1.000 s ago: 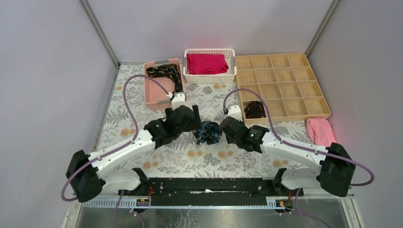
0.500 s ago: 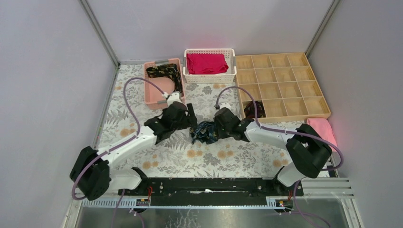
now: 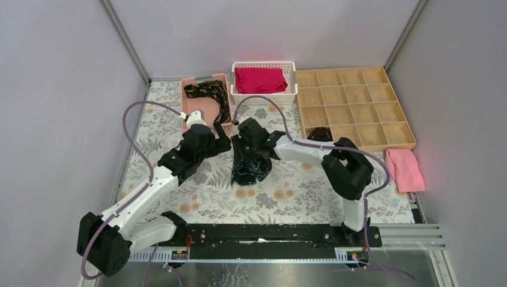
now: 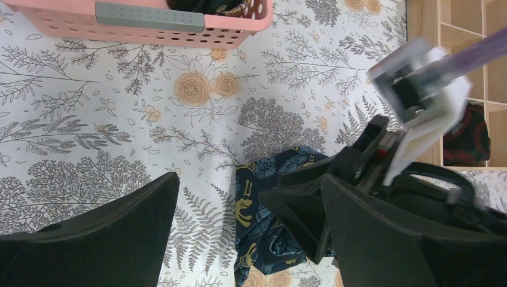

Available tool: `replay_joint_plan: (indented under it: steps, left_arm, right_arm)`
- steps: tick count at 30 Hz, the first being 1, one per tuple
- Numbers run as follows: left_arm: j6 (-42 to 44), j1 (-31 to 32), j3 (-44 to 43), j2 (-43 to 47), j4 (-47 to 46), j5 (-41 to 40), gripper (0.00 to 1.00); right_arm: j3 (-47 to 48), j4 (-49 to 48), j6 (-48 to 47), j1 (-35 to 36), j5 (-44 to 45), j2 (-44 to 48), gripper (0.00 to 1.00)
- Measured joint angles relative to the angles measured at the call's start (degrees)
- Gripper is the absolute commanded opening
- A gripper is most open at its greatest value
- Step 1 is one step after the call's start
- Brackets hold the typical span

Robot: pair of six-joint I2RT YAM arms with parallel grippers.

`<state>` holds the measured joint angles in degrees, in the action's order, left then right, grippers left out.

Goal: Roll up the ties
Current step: Roll the tie at the center of the board.

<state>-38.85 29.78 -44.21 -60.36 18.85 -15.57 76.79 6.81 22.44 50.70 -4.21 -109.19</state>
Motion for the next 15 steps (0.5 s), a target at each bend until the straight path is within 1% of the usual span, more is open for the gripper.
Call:
replay_joint_plan:
  steps: [3, 6, 9, 11, 15]
  left_arm:
    - [0.5, -0.3, 0.3, 0.3, 0.4, 0.6, 0.96]
    - [0.9, -0.3, 0.5, 0.1, 0.4, 2.5, 0.96]
    - [1.0, -0.3, 1.4, -0.5, -0.1, 4.3, 0.95]
    - [1.1, -0.3, 2.3, -1.5, -0.5, 5.6, 0.94]
    - [1.0, -0.3, 3.1, -4.7, -2.2, 9.4, 0.88]
  right_arm:
    - [-0.2, 1.8, -0.6, 0.6, 0.6, -2.0, 0.52]
    - [-2.3, 1.9, -1.7, 0.7, 3.1, 0.8, 0.58]
    - [-5.1, 3.2, -3.3, 0.7, 5.6, 8.7, 0.66]
    - [-6.3, 3.1, -4.2, 0.7, 6.6, 15.7, 0.7]
    - [-7.0, 3.1, -5.2, 0.7, 9.3, 27.6, 0.71]
